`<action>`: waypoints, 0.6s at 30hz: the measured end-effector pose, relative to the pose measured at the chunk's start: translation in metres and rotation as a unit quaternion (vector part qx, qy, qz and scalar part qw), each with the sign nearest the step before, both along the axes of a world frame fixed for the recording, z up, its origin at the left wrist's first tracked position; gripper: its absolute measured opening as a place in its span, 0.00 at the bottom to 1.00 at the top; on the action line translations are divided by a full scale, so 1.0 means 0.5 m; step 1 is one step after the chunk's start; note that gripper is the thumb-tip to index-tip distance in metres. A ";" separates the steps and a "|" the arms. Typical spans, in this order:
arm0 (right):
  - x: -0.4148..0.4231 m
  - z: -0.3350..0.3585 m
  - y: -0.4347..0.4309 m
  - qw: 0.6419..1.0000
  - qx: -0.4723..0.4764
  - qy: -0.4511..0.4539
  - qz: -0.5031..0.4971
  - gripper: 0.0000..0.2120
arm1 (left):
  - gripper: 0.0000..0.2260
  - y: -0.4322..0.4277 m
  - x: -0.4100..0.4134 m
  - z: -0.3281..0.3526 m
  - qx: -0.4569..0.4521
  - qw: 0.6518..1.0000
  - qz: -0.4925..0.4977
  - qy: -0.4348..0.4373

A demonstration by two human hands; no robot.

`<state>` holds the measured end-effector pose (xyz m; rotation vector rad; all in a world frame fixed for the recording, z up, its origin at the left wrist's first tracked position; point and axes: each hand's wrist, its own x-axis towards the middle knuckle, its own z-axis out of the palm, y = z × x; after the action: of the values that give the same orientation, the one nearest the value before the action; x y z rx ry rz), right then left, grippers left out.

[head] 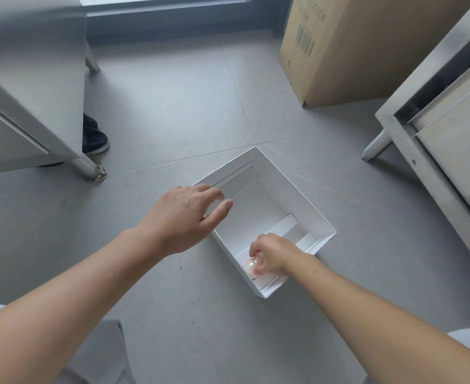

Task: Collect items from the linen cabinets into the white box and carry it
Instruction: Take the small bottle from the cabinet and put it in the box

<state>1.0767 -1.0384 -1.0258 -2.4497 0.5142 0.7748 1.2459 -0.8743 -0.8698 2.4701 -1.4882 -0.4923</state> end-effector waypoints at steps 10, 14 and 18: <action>0.001 0.007 -0.017 0.995 -0.045 0.029 0.081 0.18 | 0.26 -0.010 -0.001 0.006 -0.006 1.000 -0.002 0.010; -0.008 0.011 -0.043 0.996 0.018 -0.010 -0.090 0.14 | 0.26 -0.017 -0.004 0.007 -0.012 1.000 -0.011 0.008; -0.006 0.003 -0.045 0.958 0.074 -0.027 -0.277 0.12 | 0.26 -0.023 -0.004 0.003 -0.004 1.000 -0.011 0.006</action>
<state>1.0736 -1.0610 -1.0244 -2.0288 1.0230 0.4857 1.2437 -0.8860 -0.8683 2.4418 -1.5123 -0.5034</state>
